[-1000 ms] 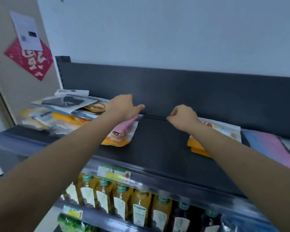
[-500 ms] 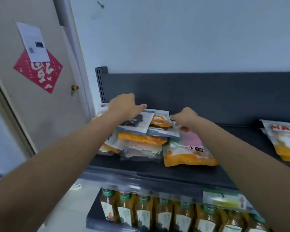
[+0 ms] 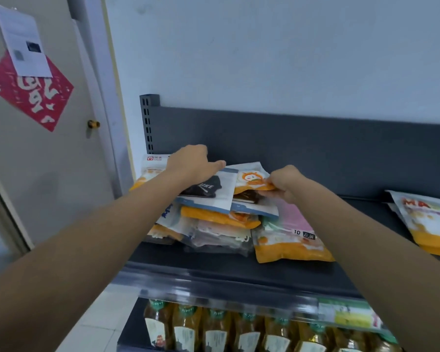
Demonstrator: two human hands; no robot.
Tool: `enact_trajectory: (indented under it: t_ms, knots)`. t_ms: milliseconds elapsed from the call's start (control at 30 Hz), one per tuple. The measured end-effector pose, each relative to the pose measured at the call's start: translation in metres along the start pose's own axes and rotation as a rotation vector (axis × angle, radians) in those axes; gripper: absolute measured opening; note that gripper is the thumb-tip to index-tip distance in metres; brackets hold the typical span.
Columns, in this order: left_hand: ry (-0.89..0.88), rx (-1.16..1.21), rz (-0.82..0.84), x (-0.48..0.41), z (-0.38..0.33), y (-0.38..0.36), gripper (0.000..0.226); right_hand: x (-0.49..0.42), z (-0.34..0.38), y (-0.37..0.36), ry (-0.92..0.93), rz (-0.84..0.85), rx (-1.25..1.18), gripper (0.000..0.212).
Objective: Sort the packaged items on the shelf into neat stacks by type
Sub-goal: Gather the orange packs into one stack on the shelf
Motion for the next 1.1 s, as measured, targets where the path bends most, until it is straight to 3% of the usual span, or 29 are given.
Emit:
enact_trajectory:
  t_ms: [67, 167, 367, 500, 700, 900, 1033, 1100]
  knots:
    - [-0.016, 0.042, 0.008, -0.001, -0.011, 0.0, 0.056, 0.001, 0.0, 0.017, 0.042, -0.047, -0.05, 0.009]
    - [-0.065, 0.102, 0.02, -0.003, -0.033, -0.004, 0.056, 0.008, 0.001, 0.05, 0.083, -0.123, -0.13, 0.03]
    - [-0.167, 0.316, 0.102, -0.003, -0.092, -0.023, 0.065, 0.045, -0.003, 0.111, 0.172, -0.256, -0.25, 0.02]
    - [-0.152, 0.527, 0.291, -0.001, -0.136, -0.042, 0.069, 0.063, -0.013, 0.147, 0.241, -0.345, -0.265, 0.023]
    - [-0.033, 0.986, 0.657, 0.009, -0.192, -0.059, 0.064, 0.074, -0.024, 0.196, 0.292, -0.304, -0.491, 0.025]
    - [-0.04, 1.07, 0.561, 0.016, -0.246, -0.069, 0.054, 0.076, -0.046, 0.254, 0.285, -0.269, -0.543, 0.019]
    - [-0.039, 0.994, 0.478, 0.017, -0.286, -0.092, 0.06, 0.062, -0.065, 0.302, 0.202, -0.266, -0.326, 0.001]
    - [-0.018, 0.993, 0.454, 0.02, -0.312, -0.105, 0.055, 0.051, -0.074, 0.329, 0.184, -0.257, -0.201, 0.012]
Point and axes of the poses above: each hand's wrist, its own x-axis away from the middle knuckle, its own y-axis out of the back of the hand, z = x × y, the point moved 2 cm from there along -x, towards the middle knuckle, and after that the axes turned 2 degrees about -y, right-handed, at the moved point
